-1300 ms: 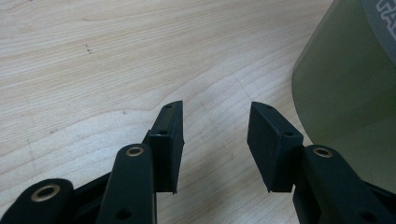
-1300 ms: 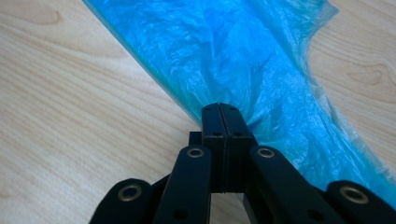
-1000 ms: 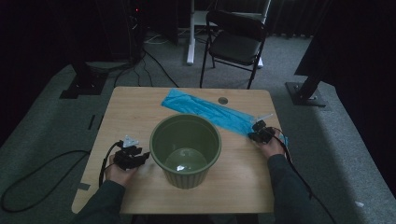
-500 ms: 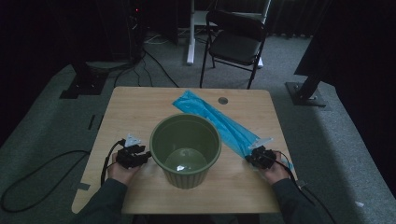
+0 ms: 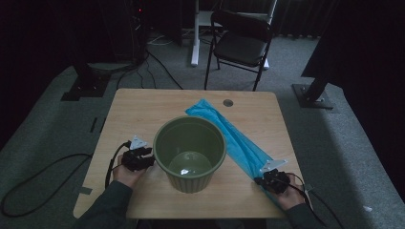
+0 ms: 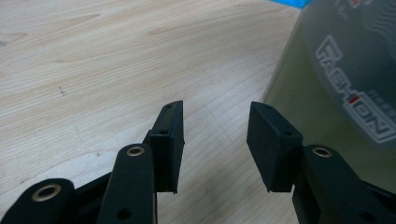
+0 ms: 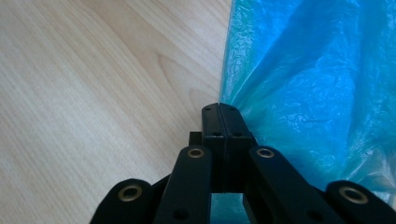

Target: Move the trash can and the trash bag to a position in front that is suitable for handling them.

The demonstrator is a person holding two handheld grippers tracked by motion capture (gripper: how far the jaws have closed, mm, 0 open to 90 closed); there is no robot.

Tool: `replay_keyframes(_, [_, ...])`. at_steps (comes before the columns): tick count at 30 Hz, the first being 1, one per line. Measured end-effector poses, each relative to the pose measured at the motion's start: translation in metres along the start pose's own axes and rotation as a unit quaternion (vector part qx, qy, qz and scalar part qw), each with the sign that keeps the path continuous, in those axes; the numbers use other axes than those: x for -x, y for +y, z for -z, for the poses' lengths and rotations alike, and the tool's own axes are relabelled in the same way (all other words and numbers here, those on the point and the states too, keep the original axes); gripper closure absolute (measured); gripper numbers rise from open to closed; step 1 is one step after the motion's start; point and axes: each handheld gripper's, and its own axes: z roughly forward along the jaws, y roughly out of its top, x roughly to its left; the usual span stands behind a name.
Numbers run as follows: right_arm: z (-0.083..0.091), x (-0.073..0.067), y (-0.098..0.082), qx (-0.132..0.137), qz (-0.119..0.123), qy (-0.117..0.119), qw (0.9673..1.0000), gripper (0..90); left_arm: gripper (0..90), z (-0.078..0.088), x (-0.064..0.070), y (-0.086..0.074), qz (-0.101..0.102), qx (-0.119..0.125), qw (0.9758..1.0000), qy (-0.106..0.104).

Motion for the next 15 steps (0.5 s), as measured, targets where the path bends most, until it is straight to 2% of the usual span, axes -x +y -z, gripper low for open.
replay_keyframes(1, [0.0,0.0,0.0,0.003,-0.002,0.002,1.0,86.4,56.7,0.001,0.001,0.0,-0.001,0.0,1.0,-0.001])
replay_keyframes(2, [0.003,0.001,0.002,0.019,-0.003,0.001,0.9998,73.7,56.6,0.002,0.003,0.0,-0.002,0.003,1.0,-0.003])
replay_keyframes(5, [0.007,0.002,0.012,0.043,-0.007,-0.004,0.9991,62.4,56.7,0.004,0.005,0.001,-0.003,0.007,1.0,-0.006])
replay_keyframes(9, [0.008,0.003,0.021,0.054,-0.001,-0.009,0.9985,60.1,56.6,0.005,0.007,0.001,-0.009,0.011,0.9999,-0.01])
replay_keyframes(10, [0.008,0.006,0.038,0.07,0.001,-0.013,0.9975,56.9,56.6,0.004,0.009,0.002,-0.013,0.009,0.9998,-0.012])
replay_keyframes(12, [0.006,0.008,0.05,0.07,0.005,-0.02,0.9973,55.6,56.6,0.004,0.011,0.002,-0.018,0.009,0.9997,-0.014])
replay_keyframes(13, [0.006,0.008,0.05,0.07,0.005,-0.02,0.9973,55.6,56.6,0.004,0.011,0.002,-0.018,0.009,0.9997,-0.014])
replay_keyframes(15, [0.001,0.013,0.067,0.068,0.007,-0.026,0.9973,54.4,56.6,0.004,0.012,0.002,-0.022,0.011,0.9996,-0.017])
